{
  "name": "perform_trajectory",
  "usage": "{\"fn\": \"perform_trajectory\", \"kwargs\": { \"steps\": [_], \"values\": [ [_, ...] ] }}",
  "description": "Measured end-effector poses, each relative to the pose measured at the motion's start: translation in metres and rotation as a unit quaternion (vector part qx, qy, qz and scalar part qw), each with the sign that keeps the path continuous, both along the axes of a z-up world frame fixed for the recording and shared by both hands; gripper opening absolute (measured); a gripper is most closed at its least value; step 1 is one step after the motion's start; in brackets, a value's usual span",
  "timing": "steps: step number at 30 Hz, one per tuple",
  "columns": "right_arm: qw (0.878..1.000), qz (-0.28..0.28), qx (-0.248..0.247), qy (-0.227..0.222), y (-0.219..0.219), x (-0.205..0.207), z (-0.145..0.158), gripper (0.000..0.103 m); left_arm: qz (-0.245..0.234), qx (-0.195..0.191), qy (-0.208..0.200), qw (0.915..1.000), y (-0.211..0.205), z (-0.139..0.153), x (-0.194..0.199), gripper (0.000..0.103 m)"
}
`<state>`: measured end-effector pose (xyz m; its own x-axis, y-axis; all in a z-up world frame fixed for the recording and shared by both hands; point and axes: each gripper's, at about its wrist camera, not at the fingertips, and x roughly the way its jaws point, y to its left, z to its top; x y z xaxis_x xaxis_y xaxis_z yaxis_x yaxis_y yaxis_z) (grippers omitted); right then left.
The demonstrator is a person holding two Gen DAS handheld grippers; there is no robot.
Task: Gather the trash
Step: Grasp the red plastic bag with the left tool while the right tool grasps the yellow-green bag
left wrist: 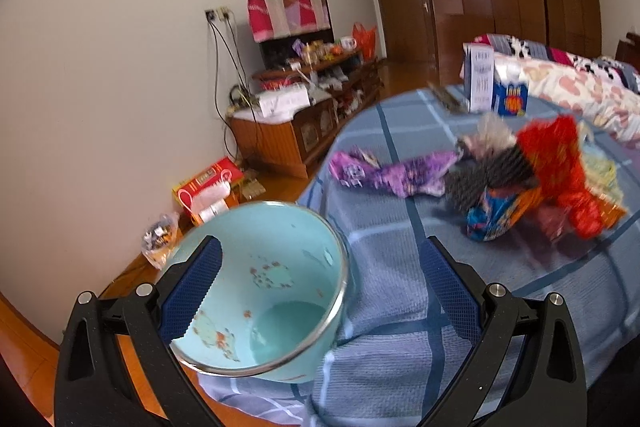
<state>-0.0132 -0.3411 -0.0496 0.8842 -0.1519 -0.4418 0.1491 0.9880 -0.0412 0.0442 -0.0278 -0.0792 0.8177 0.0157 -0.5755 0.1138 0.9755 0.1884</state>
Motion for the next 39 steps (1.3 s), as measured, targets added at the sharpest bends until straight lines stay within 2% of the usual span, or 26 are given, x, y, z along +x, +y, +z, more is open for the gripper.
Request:
{"fn": "perform_trajectory", "kwargs": {
  "steps": [7, 13, 17, 21, 26, 28, 39],
  "values": [
    [0.999, 0.014, 0.007, 0.042, -0.005, 0.018, -0.035, 0.093, -0.011, 0.012, 0.007, 0.9998, -0.021, -0.027, 0.018, 0.097],
    [0.997, 0.024, 0.024, 0.073, -0.012, 0.041, -0.052, 0.078, -0.023, 0.029, 0.004, 0.9993, -0.030, -0.034, 0.019, 0.097],
    [0.993, 0.047, 0.049, 0.096, -0.015, 0.049, -0.060, 0.053, -0.029, 0.037, 0.008, 0.9989, -0.030, -0.036, 0.019, 0.097],
    [0.993, 0.064, 0.051, 0.090, -0.012, 0.046, -0.055, 0.045, -0.035, 0.039, 0.004, 0.9986, -0.034, -0.035, 0.021, 0.097],
    [0.995, 0.045, 0.047, 0.081, -0.015, 0.038, -0.041, 0.038, -0.048, 0.025, 0.003, 0.9985, -0.048, -0.032, 0.019, 0.097],
    [0.995, 0.027, 0.047, 0.078, -0.022, 0.035, -0.035, 0.025, -0.055, 0.021, 0.002, 0.9983, -0.055, -0.030, 0.017, 0.097],
    [0.995, 0.013, 0.055, 0.087, -0.036, 0.030, -0.041, 0.024, -0.084, 0.013, -0.009, 0.9964, -0.091, -0.025, 0.018, 0.096]
  ]
}}
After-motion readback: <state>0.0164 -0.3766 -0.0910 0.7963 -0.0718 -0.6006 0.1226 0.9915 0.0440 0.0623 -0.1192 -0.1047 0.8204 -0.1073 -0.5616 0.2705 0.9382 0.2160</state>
